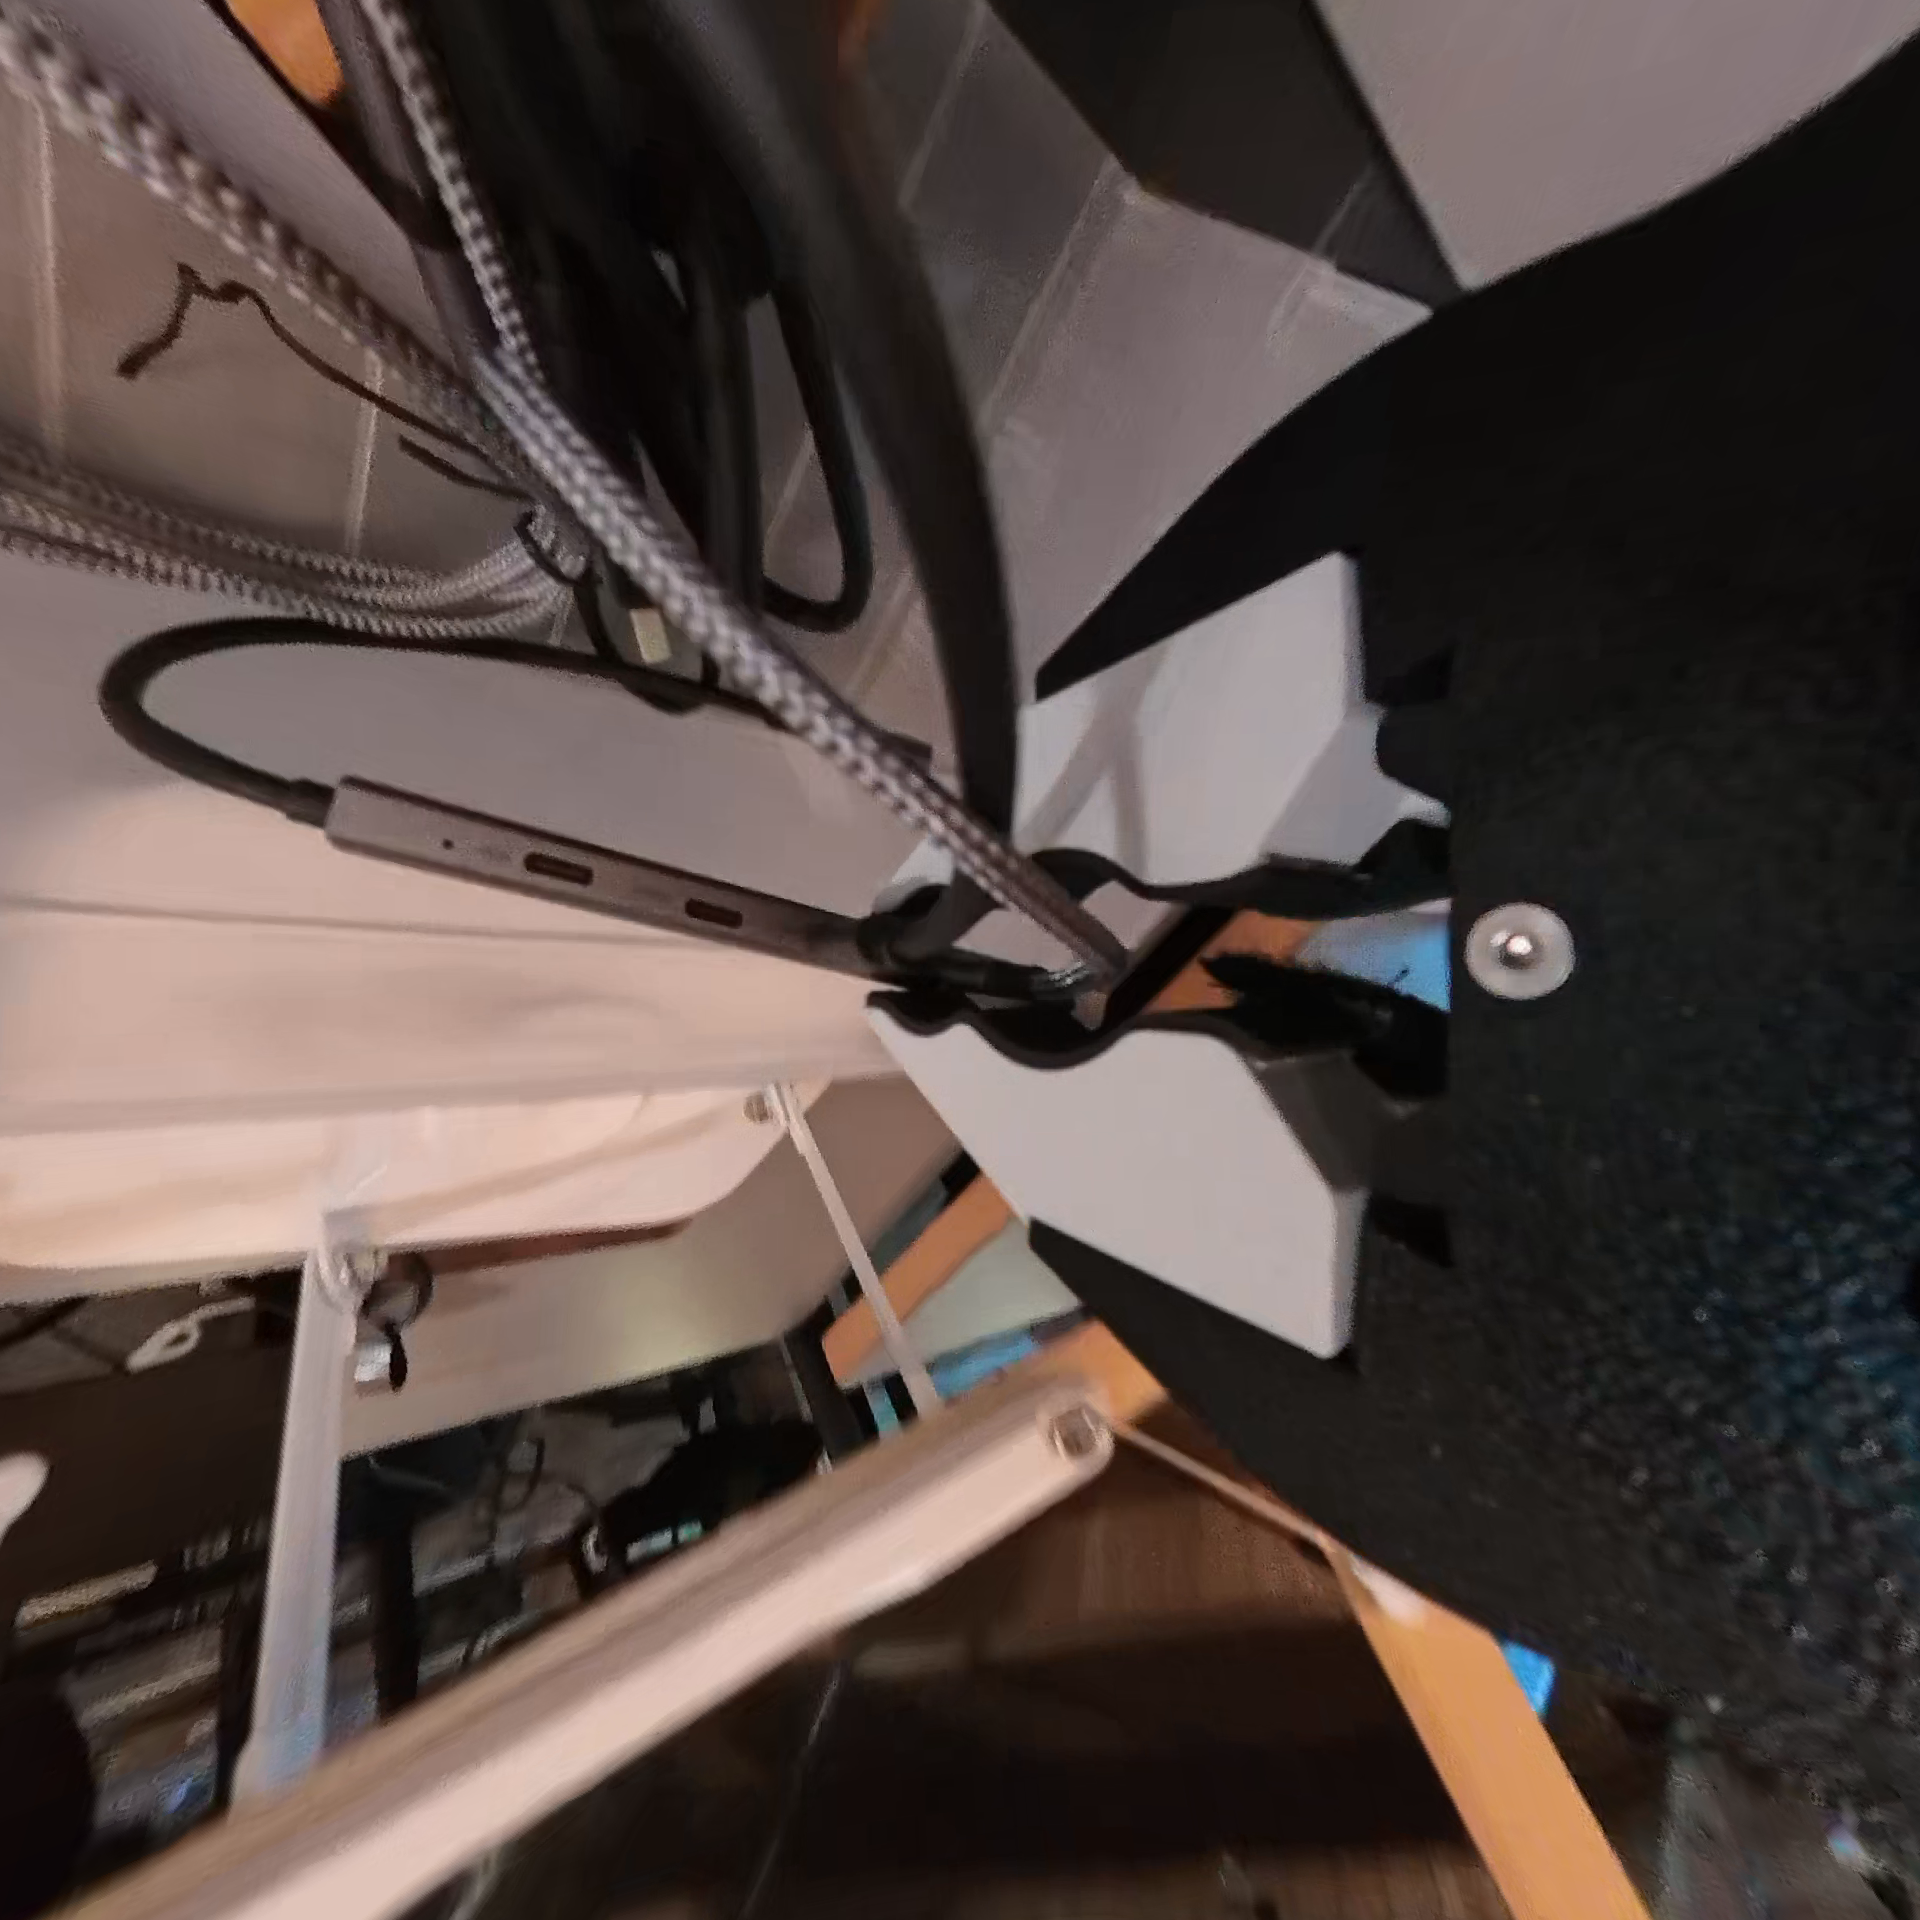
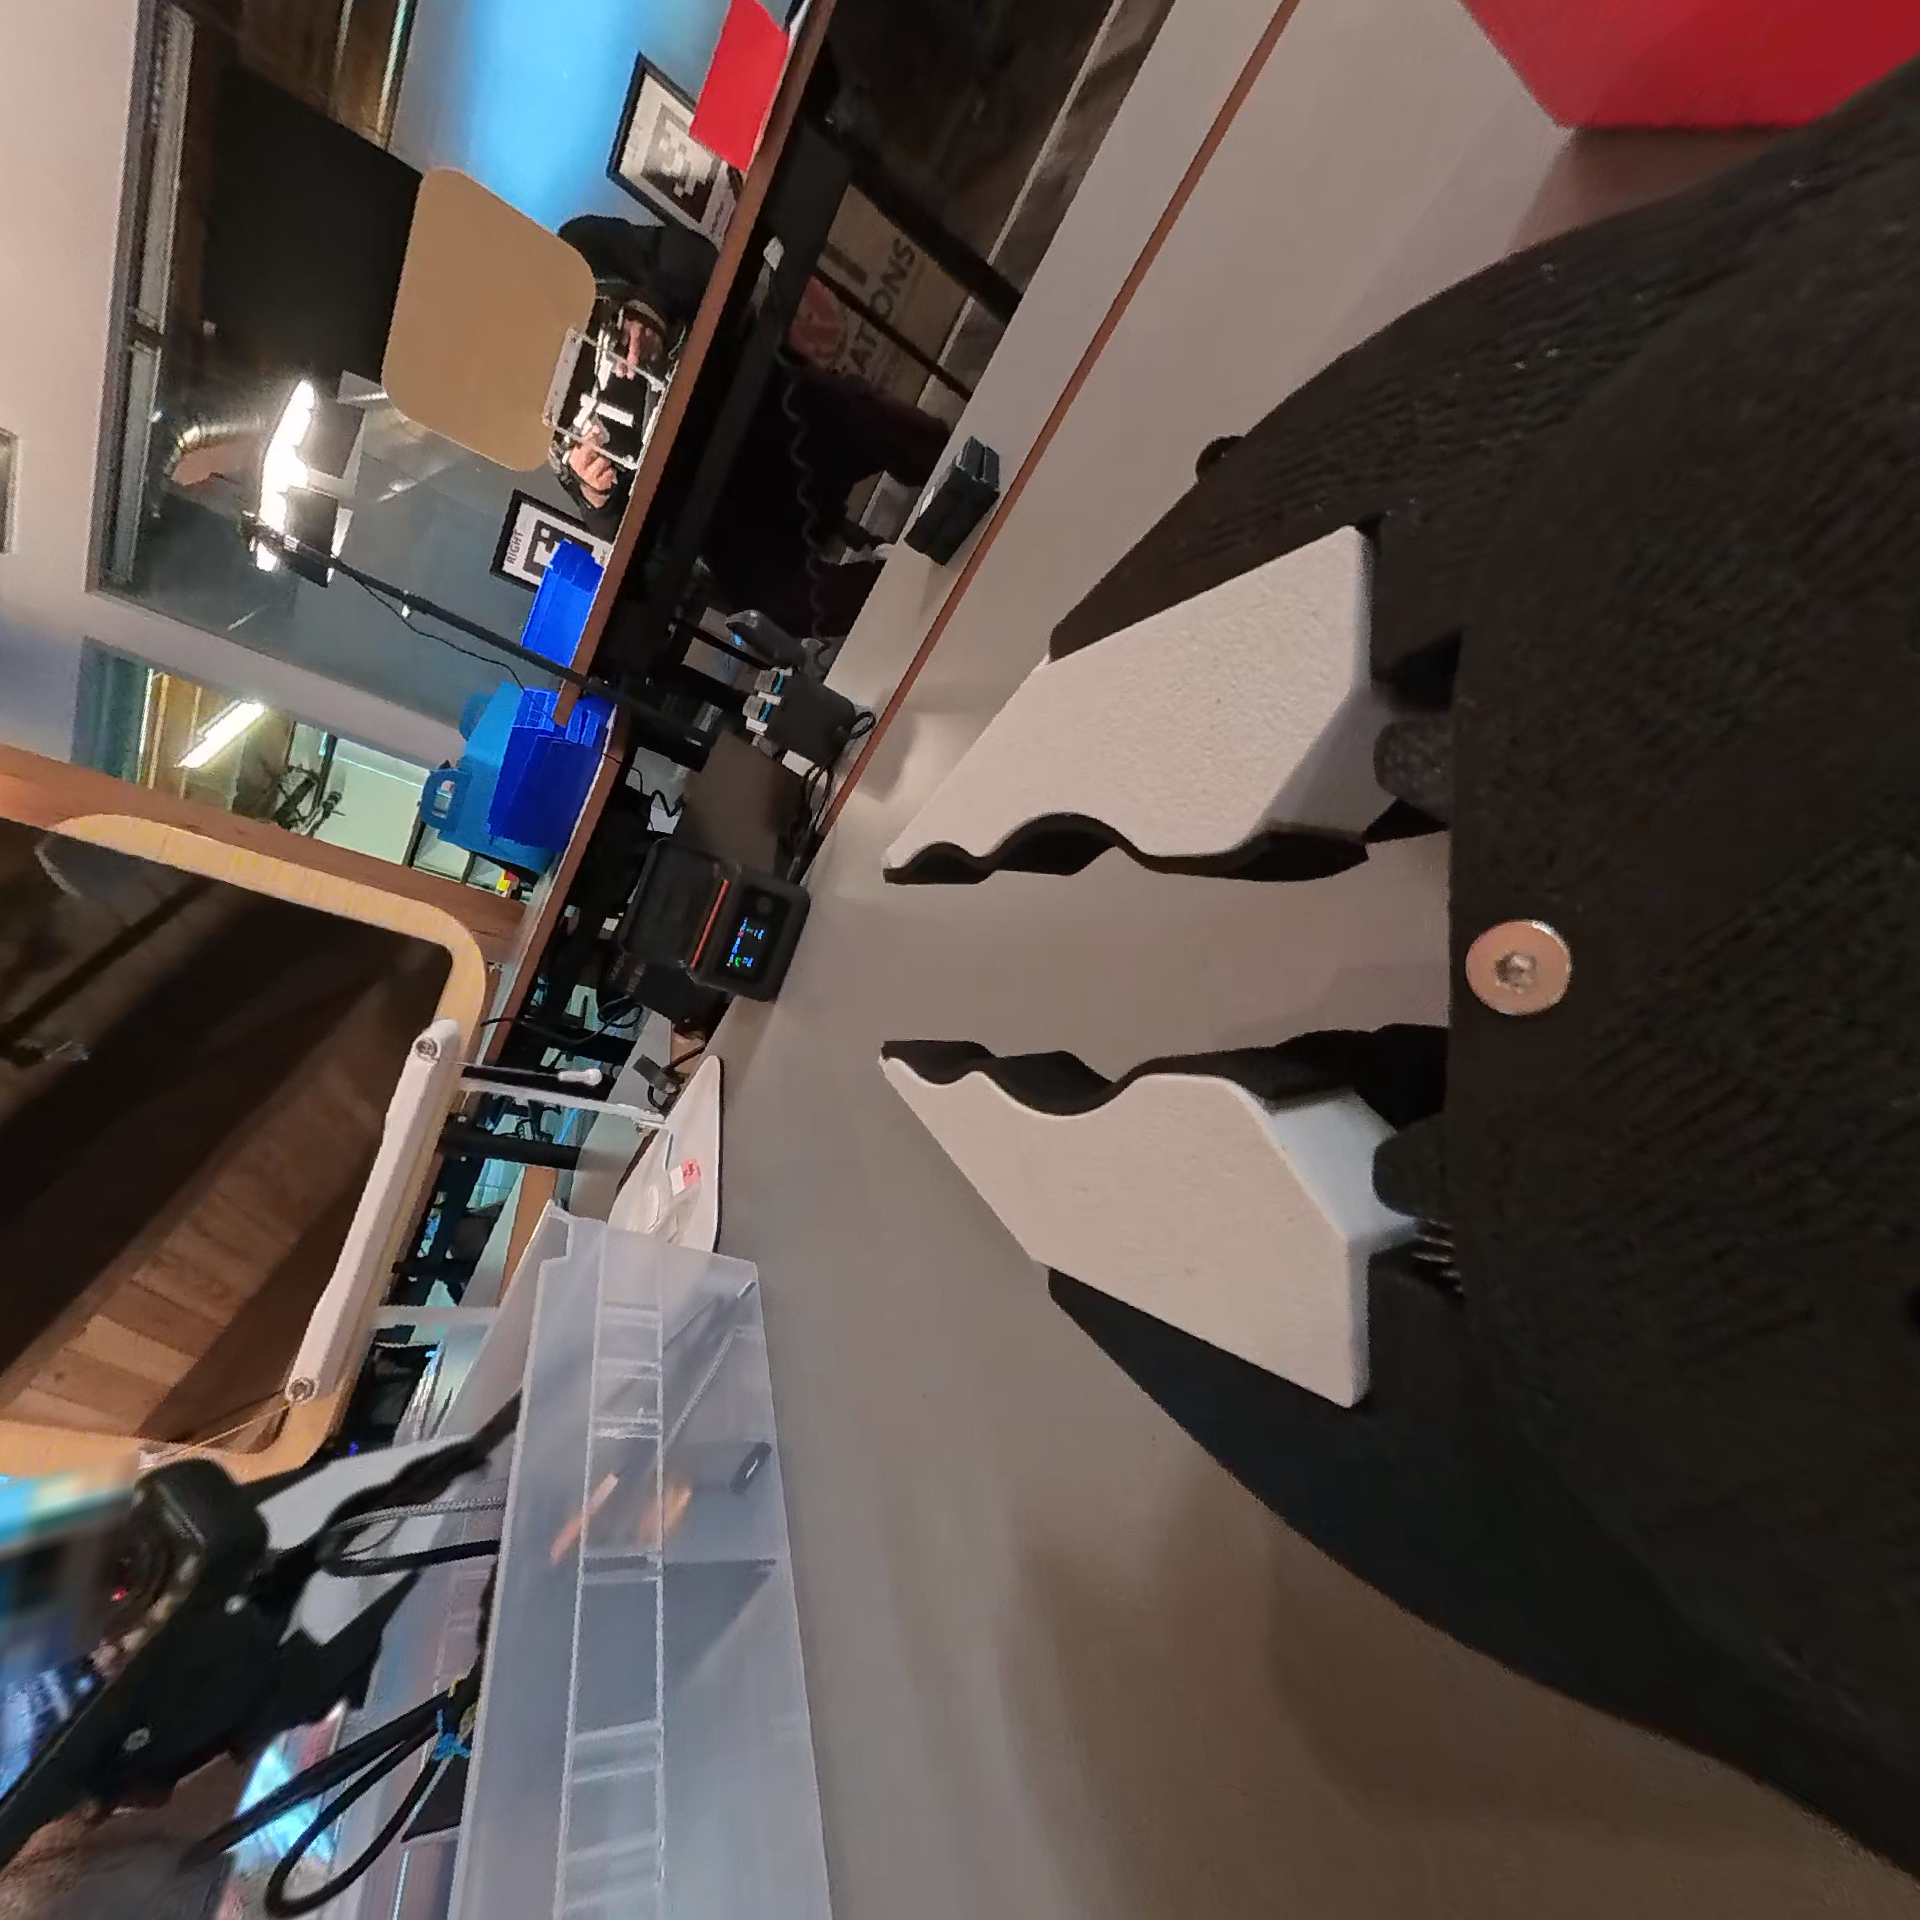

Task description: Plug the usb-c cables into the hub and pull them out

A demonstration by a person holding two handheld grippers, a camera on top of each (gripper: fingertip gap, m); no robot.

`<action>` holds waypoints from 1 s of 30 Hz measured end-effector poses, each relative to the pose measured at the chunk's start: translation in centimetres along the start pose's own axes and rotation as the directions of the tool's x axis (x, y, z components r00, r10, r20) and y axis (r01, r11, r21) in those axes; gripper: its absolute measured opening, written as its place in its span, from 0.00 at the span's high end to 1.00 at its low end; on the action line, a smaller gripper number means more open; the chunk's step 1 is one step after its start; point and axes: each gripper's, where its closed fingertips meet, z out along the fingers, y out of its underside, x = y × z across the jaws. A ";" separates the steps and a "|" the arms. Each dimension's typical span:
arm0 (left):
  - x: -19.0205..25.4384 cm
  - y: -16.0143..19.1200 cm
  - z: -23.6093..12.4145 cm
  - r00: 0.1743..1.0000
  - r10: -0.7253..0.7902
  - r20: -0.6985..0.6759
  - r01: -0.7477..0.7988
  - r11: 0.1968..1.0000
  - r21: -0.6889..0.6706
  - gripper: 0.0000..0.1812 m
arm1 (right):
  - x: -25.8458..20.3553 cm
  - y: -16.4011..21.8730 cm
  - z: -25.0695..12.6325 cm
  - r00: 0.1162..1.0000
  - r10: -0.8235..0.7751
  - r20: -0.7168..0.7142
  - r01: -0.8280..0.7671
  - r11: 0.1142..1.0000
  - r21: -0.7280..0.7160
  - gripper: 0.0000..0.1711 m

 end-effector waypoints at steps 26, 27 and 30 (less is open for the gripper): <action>-10.1 -19.7 -26.7 0.783 -0.255 0.568 -0.018 0.902 0.431 0.95 | 3.5 -1.0 -1.7 0.988 0.072 -0.140 -0.067 0.997 0.042 0.84; -8.9 -21.1 -26.1 0.750 -0.239 0.617 -0.057 0.905 0.421 0.95 | 3.9 -1.1 -2.0 0.985 0.076 -0.154 -0.069 0.996 0.050 0.84; -5.9 -24.1 -25.1 0.586 -0.179 0.790 -0.164 0.929 0.333 0.95 | 4.8 -2.0 -2.7 0.979 0.108 -0.172 -0.094 0.992 0.089 0.84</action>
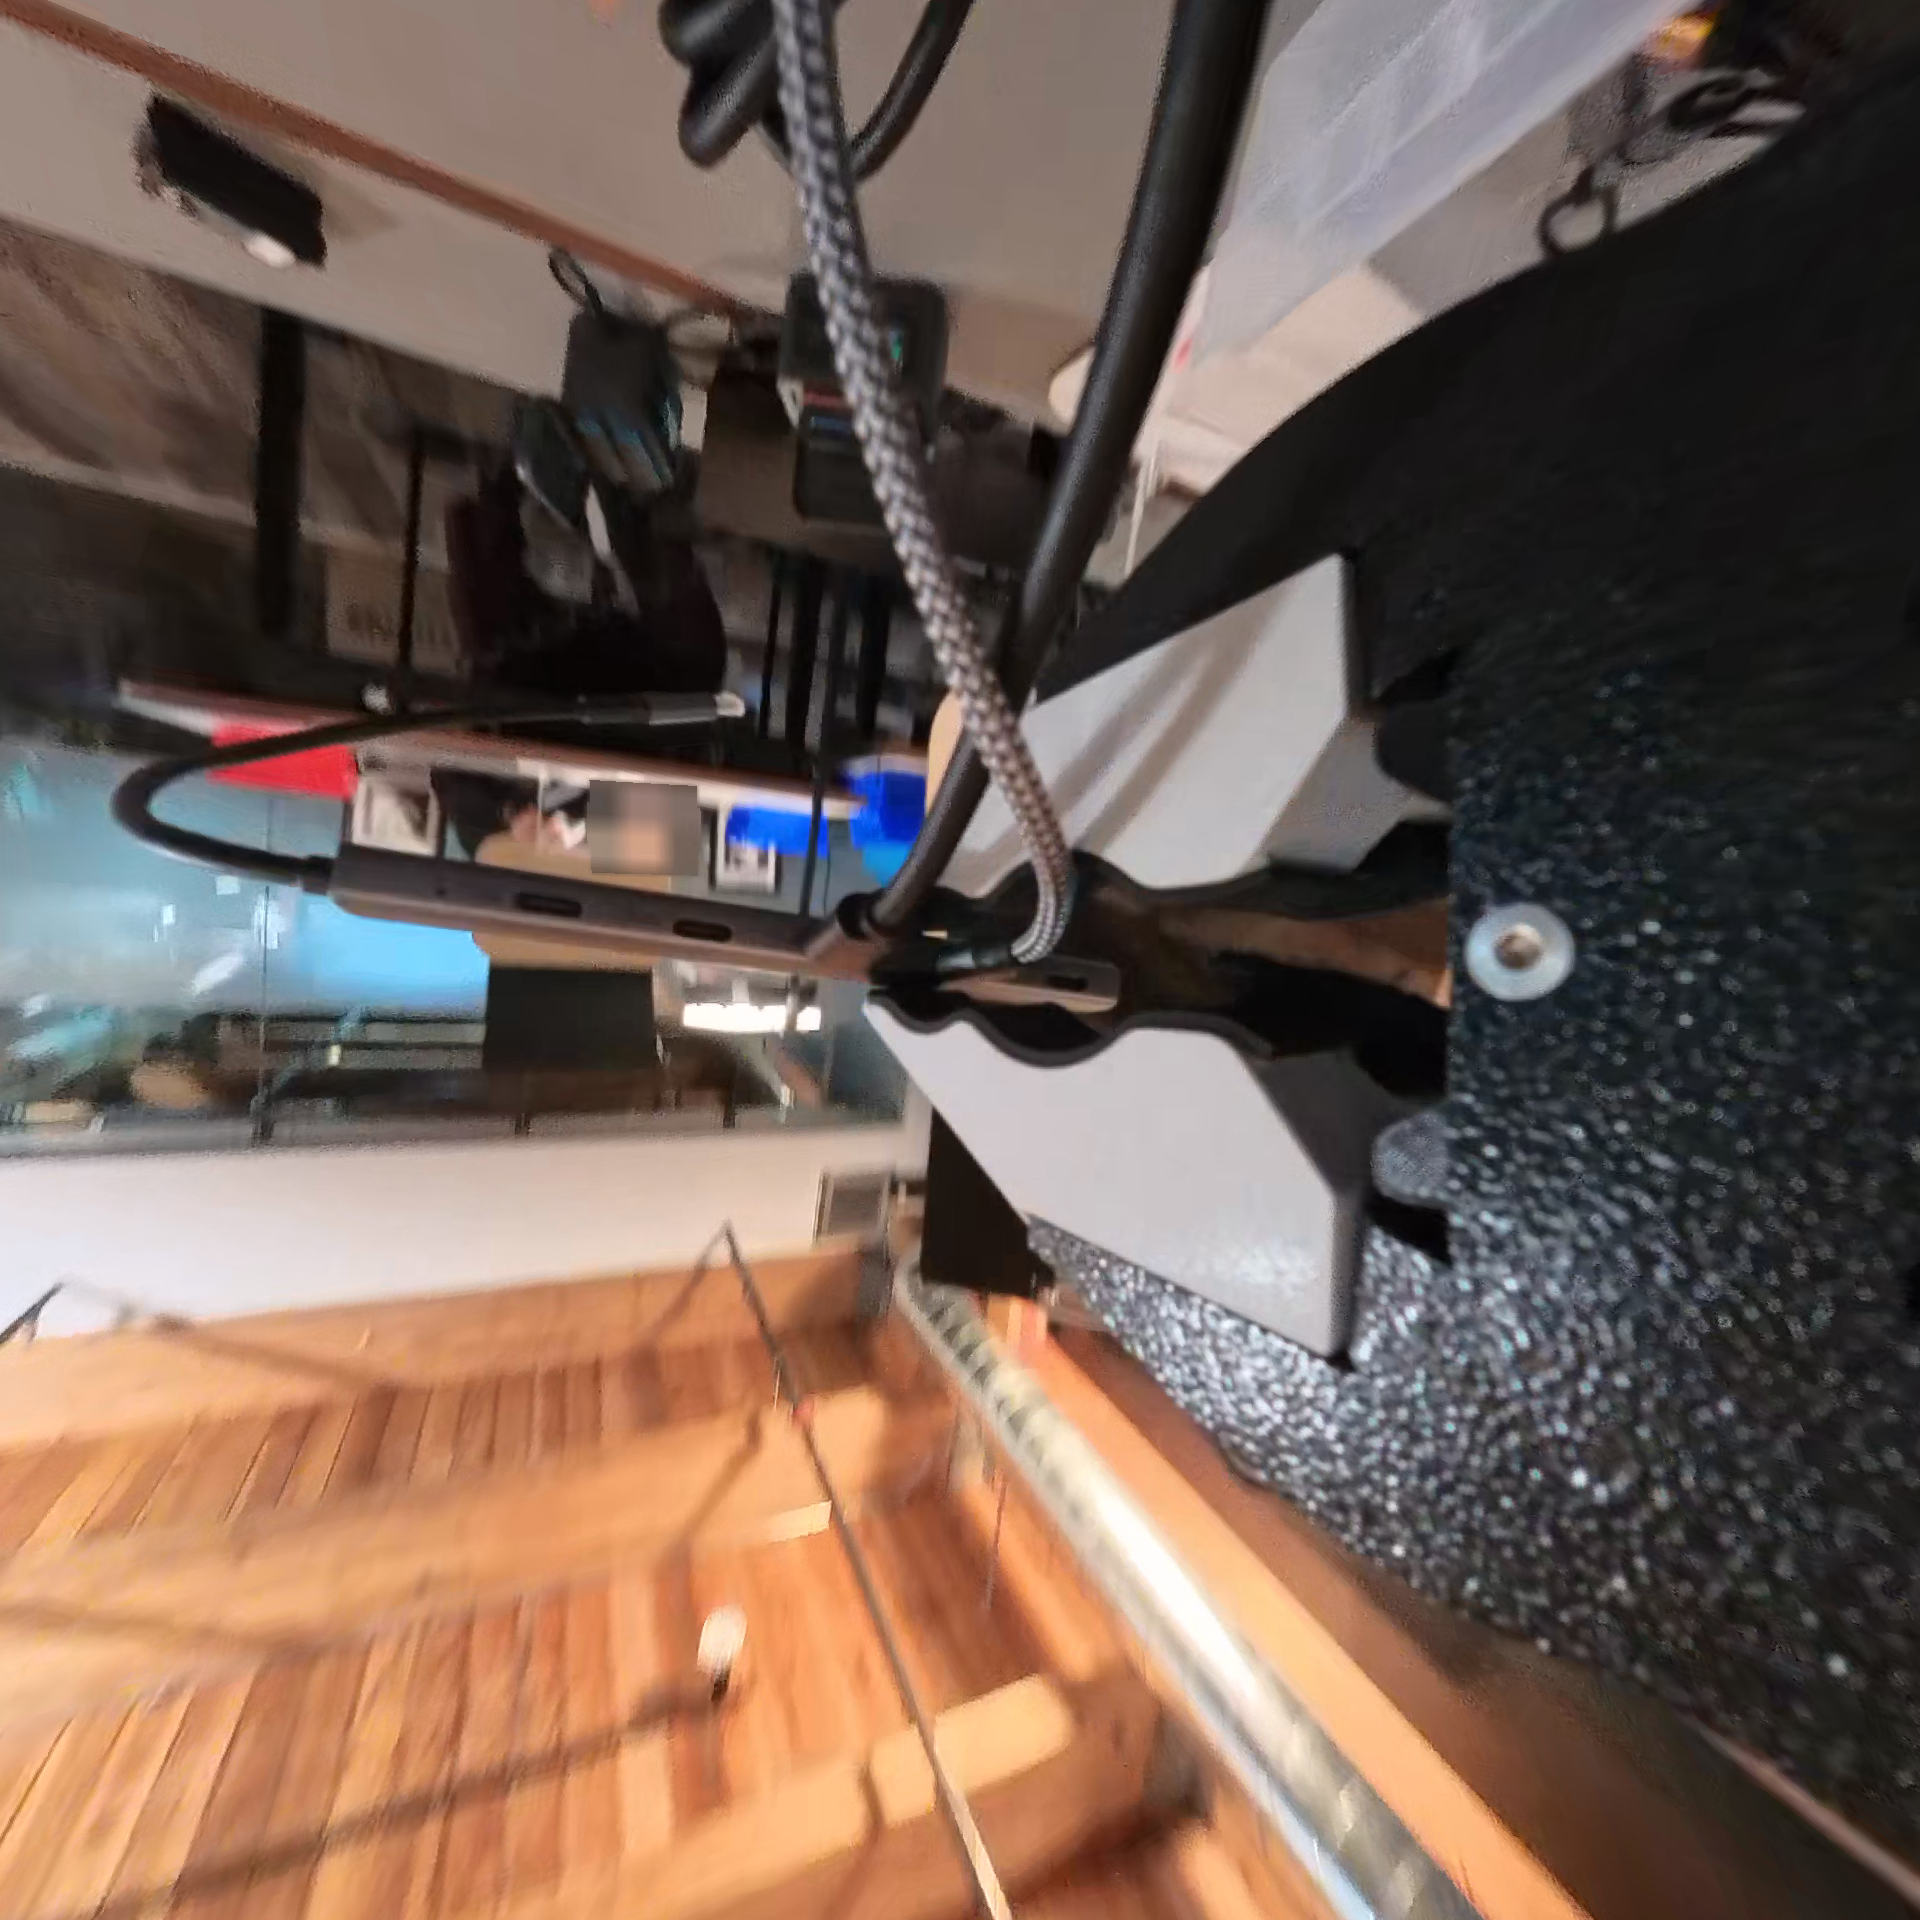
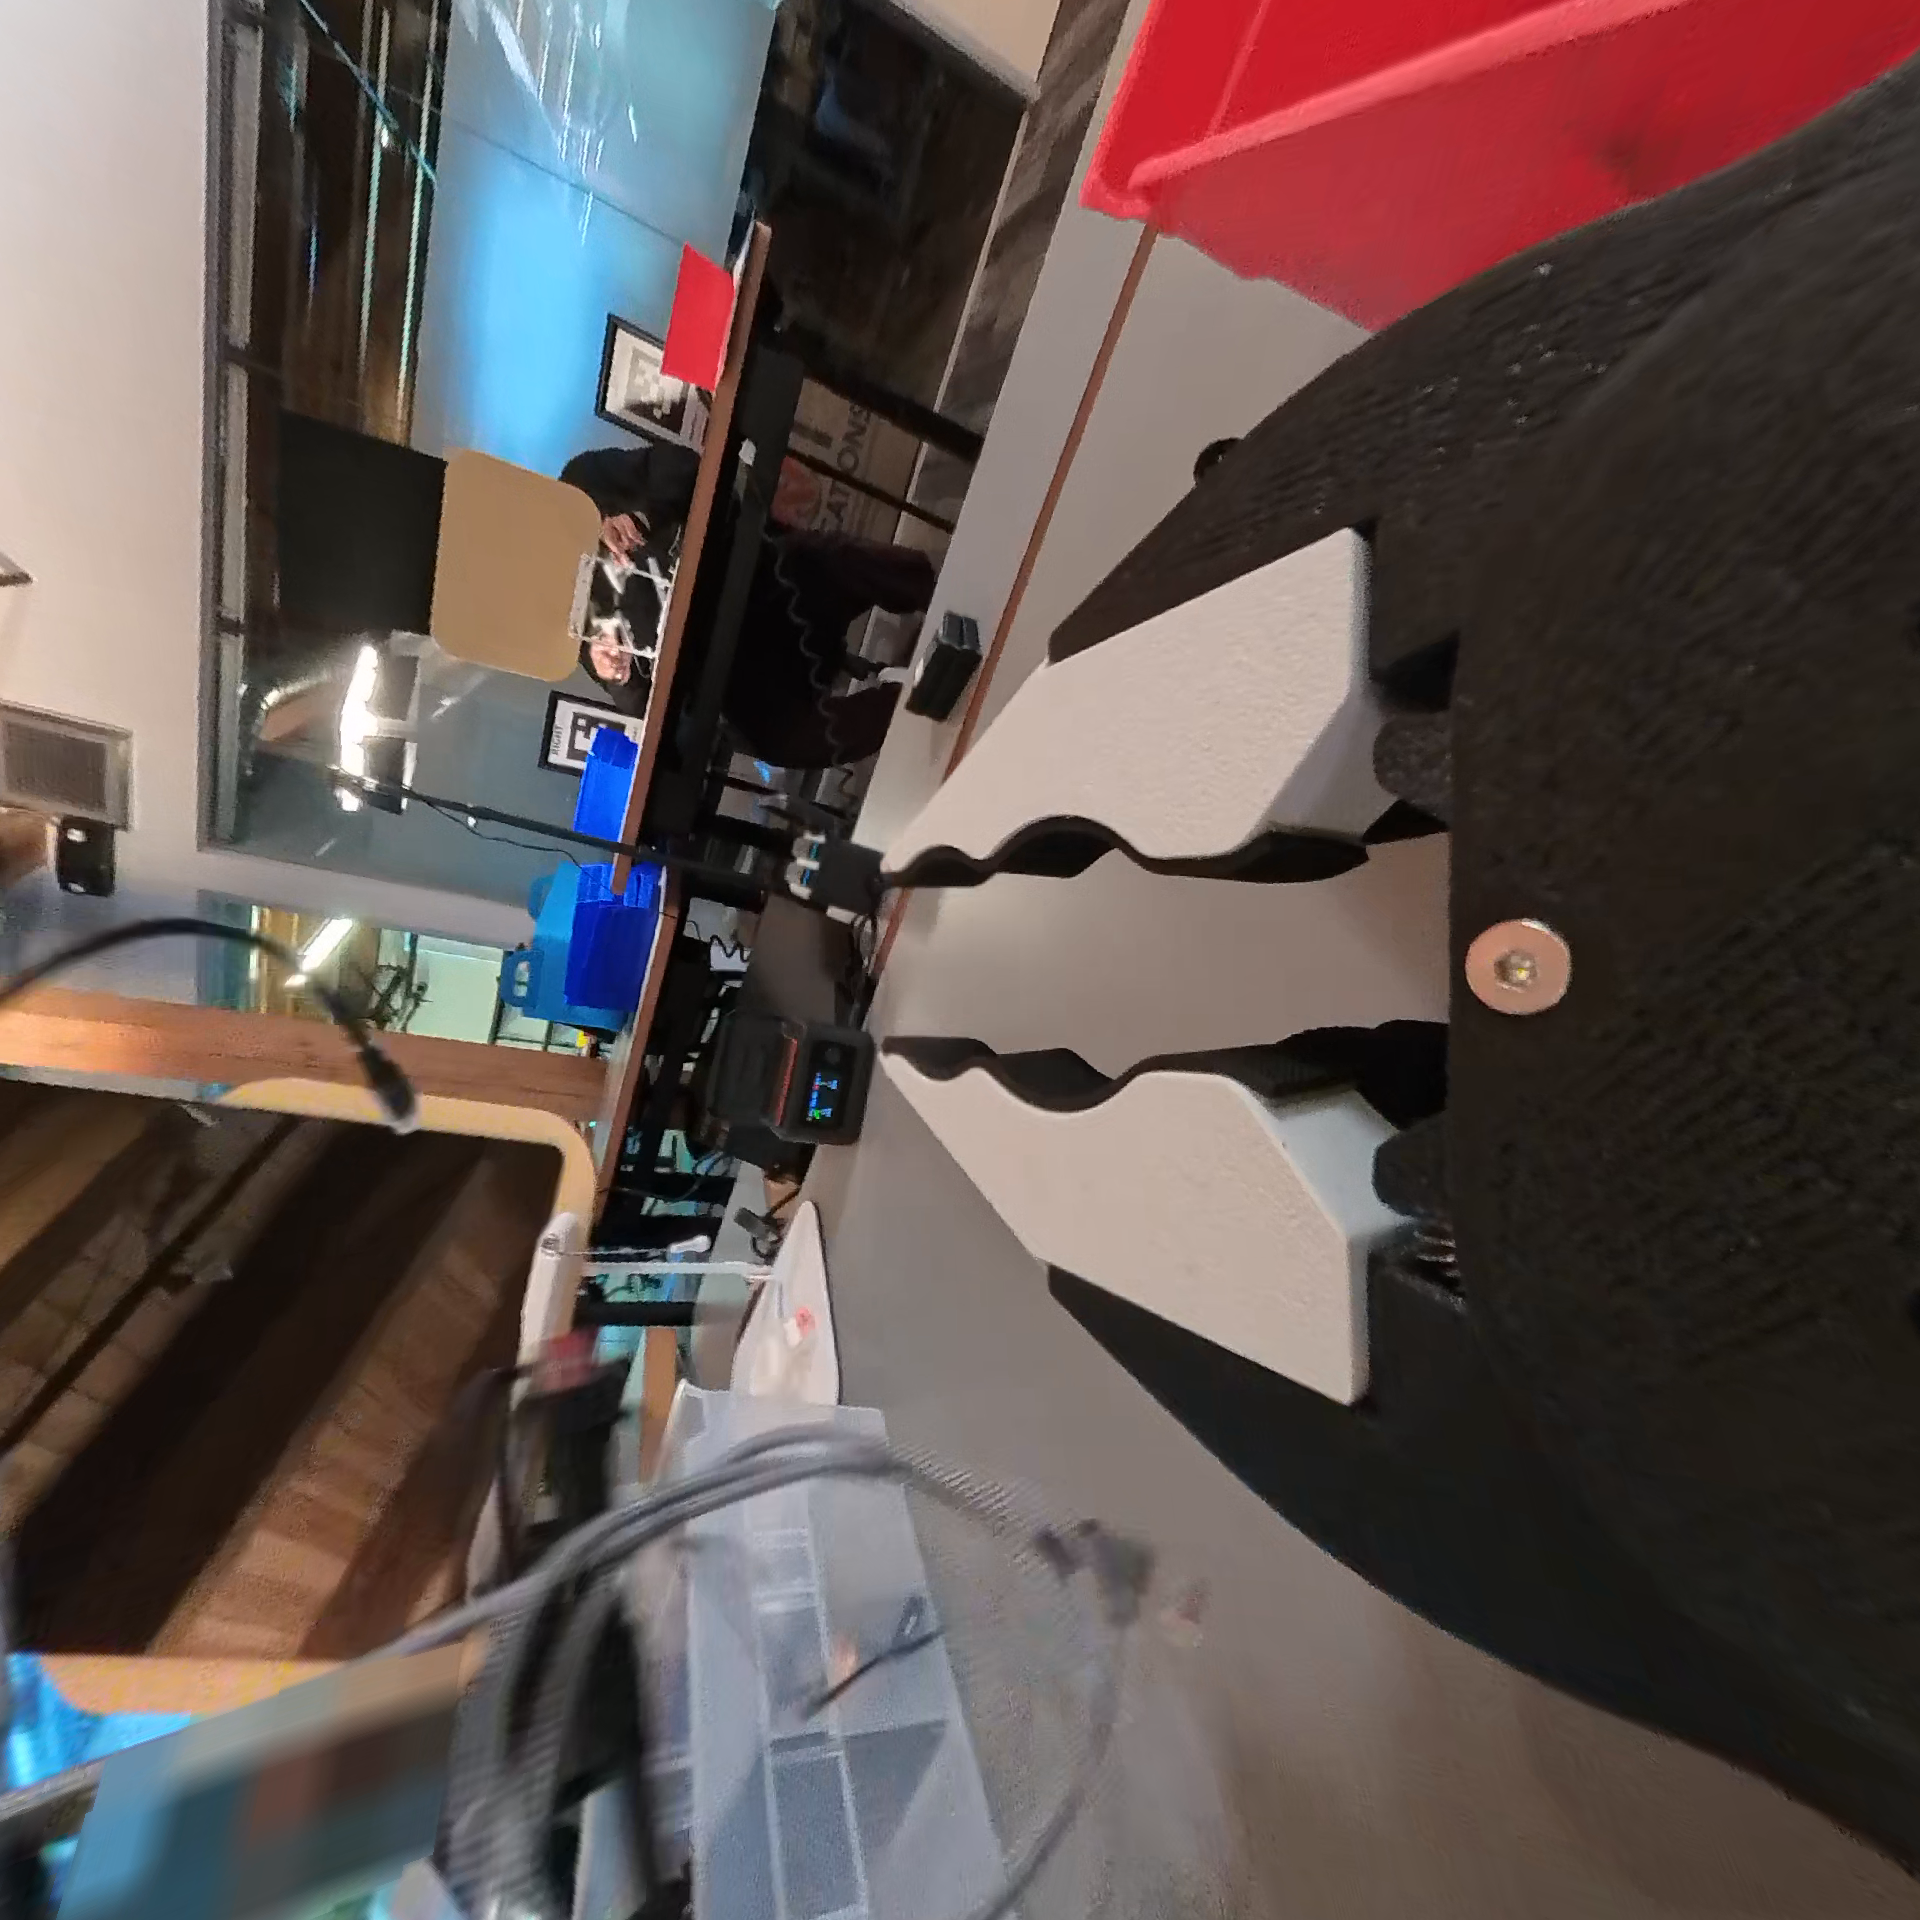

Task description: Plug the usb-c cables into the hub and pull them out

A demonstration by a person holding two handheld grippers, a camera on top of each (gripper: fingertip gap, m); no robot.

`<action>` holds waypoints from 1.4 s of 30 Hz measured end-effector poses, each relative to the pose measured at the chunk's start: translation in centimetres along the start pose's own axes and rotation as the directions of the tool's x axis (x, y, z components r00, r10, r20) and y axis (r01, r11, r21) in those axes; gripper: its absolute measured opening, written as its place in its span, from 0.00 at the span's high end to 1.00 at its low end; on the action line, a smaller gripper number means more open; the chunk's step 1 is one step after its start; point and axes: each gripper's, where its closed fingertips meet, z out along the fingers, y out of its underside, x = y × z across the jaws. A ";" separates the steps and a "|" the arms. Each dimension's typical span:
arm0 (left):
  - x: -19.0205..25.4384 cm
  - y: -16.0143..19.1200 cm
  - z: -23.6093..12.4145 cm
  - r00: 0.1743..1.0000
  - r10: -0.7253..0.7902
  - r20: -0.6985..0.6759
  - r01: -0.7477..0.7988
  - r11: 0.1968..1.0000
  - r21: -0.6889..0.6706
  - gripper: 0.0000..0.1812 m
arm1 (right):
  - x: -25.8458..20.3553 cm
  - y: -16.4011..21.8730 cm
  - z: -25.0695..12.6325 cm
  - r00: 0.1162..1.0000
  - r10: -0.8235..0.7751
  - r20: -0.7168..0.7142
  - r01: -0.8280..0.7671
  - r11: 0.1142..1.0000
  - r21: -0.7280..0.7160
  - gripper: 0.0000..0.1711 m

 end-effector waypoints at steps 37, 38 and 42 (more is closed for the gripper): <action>13.6 -8.8 -14.3 0.242 -0.464 -0.852 0.783 0.612 -0.111 0.75 | -12.0 -5.5 -4.0 0.451 0.144 0.881 0.162 0.957 -0.239 0.95; 14.2 -9.2 -14.8 0.209 -0.433 -0.877 0.770 0.626 -0.125 0.80 | -12.5 -5.3 -4.5 0.423 0.114 0.899 0.208 0.953 -0.219 0.95; 16.0 -9.5 -15.6 0.157 -0.399 -0.903 0.734 0.659 -0.164 0.94 | -13.7 -4.7 -5.4 0.379 0.037 0.924 0.325 0.930 -0.171 0.95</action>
